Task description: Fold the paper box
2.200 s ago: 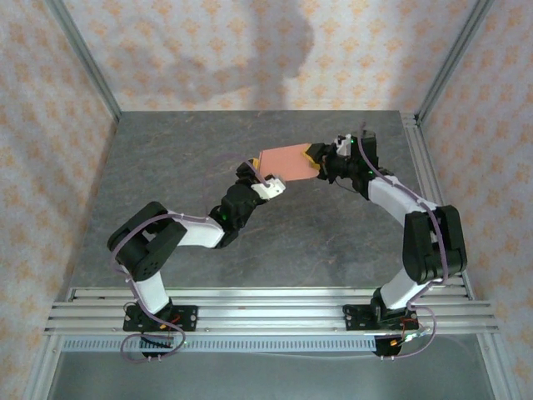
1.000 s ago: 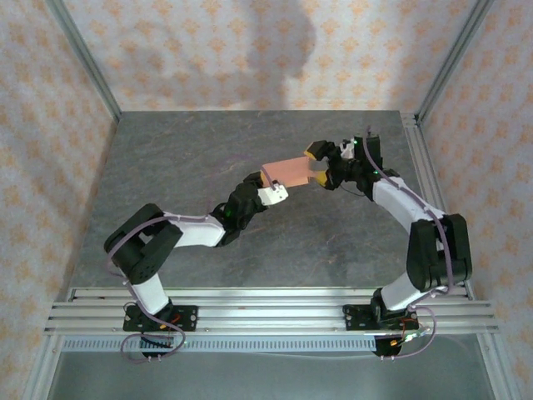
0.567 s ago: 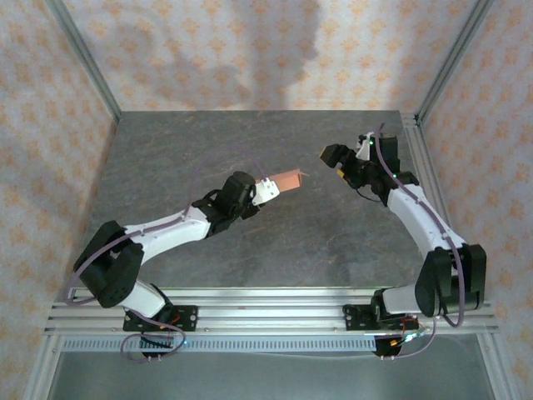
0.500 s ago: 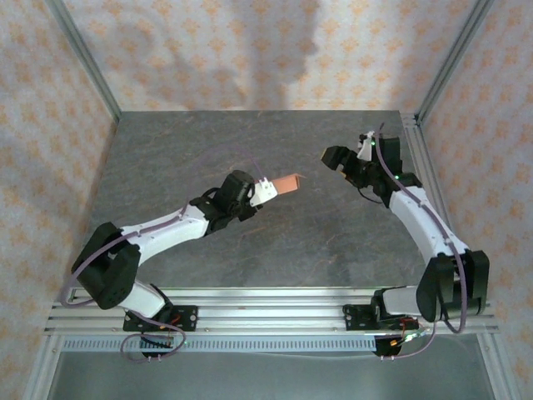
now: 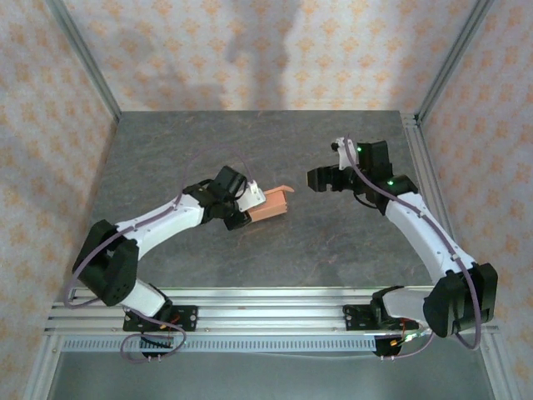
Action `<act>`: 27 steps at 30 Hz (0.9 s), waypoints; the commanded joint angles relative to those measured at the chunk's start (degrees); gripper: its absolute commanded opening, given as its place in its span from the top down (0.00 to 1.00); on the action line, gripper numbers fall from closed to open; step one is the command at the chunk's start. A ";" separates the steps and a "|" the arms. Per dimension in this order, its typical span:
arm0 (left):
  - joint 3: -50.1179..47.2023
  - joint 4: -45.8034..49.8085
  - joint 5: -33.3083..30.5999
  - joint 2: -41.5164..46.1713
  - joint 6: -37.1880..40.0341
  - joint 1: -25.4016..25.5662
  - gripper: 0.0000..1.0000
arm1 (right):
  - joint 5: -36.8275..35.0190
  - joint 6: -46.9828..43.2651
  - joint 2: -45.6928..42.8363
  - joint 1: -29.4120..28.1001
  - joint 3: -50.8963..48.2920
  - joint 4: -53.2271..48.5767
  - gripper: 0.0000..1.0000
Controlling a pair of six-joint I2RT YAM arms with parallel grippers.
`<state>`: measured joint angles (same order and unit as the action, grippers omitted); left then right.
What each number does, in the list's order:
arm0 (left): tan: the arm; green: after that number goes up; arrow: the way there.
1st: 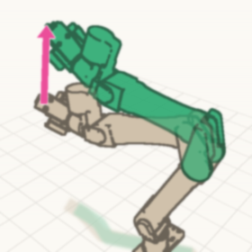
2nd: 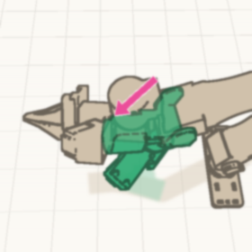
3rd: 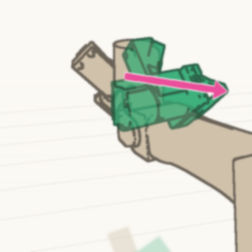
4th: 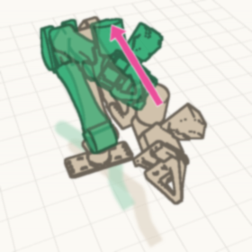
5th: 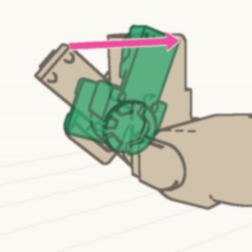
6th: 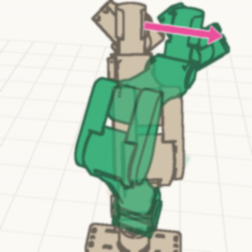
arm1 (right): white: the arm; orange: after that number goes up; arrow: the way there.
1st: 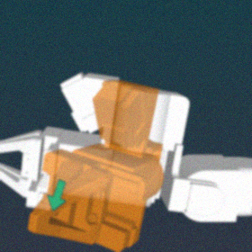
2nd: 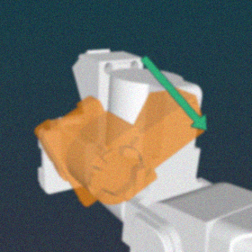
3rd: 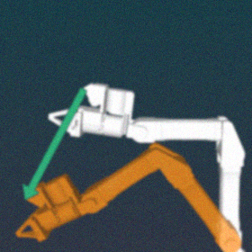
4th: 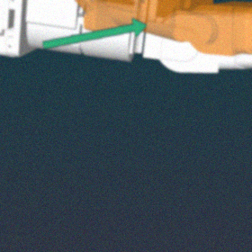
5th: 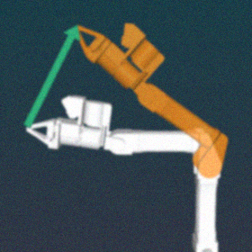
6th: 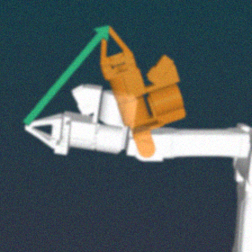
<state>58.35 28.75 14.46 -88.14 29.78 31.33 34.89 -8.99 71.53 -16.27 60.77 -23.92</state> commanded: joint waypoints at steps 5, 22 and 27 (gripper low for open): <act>3.94 7.27 5.71 -6.03 0.27 -0.94 0.67 | 1.31 -14.57 1.31 -1.82 1.49 -2.91 0.26; 6.18 9.74 6.44 -10.50 0.81 -1.17 0.67 | -2.36 -27.65 19.74 -10.23 14.40 -12.22 0.54; 6.43 9.39 6.61 -10.63 0.59 -1.14 0.67 | -2.67 -29.65 21.43 -10.22 15.31 -13.43 0.63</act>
<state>65.82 34.06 19.51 -95.55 30.02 30.22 33.10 -36.23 92.33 -26.33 73.95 -35.20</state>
